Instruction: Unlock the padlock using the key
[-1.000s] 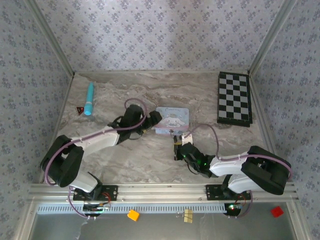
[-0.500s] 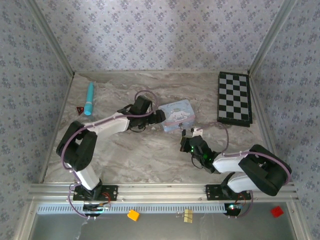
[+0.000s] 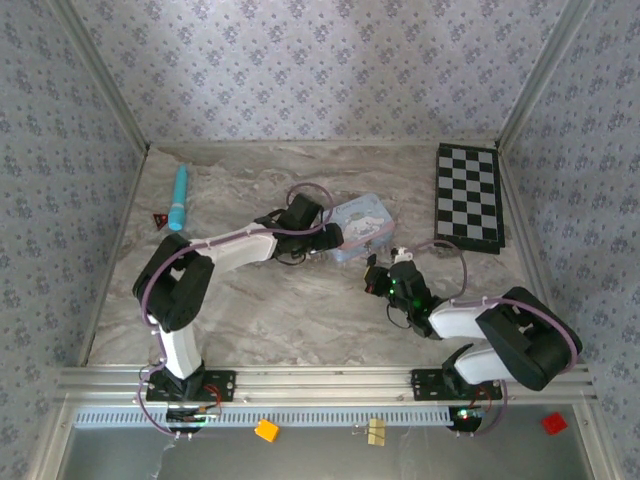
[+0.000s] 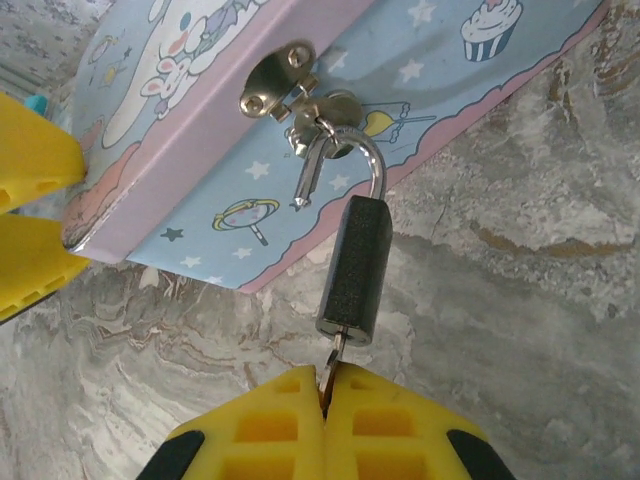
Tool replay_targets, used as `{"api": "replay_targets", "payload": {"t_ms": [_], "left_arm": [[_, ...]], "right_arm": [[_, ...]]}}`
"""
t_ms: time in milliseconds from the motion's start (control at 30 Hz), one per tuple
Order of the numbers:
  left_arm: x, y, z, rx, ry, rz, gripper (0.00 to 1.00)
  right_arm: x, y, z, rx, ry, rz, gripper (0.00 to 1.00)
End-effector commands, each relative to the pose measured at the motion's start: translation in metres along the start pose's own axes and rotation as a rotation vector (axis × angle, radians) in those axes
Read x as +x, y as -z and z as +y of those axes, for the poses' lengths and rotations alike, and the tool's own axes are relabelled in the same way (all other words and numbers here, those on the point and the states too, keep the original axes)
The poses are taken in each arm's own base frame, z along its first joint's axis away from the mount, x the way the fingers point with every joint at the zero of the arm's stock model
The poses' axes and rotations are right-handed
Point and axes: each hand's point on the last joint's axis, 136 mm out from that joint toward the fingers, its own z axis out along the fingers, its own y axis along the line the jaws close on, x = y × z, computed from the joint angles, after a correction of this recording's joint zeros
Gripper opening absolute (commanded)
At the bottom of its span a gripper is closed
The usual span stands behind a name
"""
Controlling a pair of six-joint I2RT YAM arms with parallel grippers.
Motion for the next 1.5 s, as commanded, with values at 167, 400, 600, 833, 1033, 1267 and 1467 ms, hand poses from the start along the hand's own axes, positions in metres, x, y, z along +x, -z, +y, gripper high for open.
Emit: {"api": "replay_targets", "payload": {"t_ms": [167,400,600,833,1033,1267,1467], "left_arm": [[0.011,-0.014,0.015,-0.069,-0.004,0.005,0.85],[0.027,-0.019,0.023,-0.076,0.005,0.022,0.82],[0.036,-0.022,0.017,-0.064,0.0,0.033,0.82],[0.045,-0.023,0.003,-0.04,-0.005,0.04,0.82],[0.045,-0.021,0.001,-0.034,-0.006,0.035,0.82],[0.046,-0.021,-0.001,-0.027,-0.003,0.037,0.82],[0.048,-0.022,-0.002,-0.022,-0.002,0.039,0.82]], "right_arm": [[-0.009,-0.007,-0.002,-0.029,-0.076,0.047,0.0],[-0.024,-0.015,-0.001,-0.05,-0.125,0.069,0.0],[-0.033,-0.019,0.002,-0.034,-0.148,0.059,0.0],[-0.04,-0.022,0.0,-0.001,-0.151,0.014,0.0],[-0.05,-0.024,-0.021,0.053,-0.167,-0.01,0.0],[-0.058,-0.03,0.0,0.027,-0.146,-0.043,0.0],[-0.062,-0.034,0.006,0.041,-0.094,-0.06,0.0]]}}
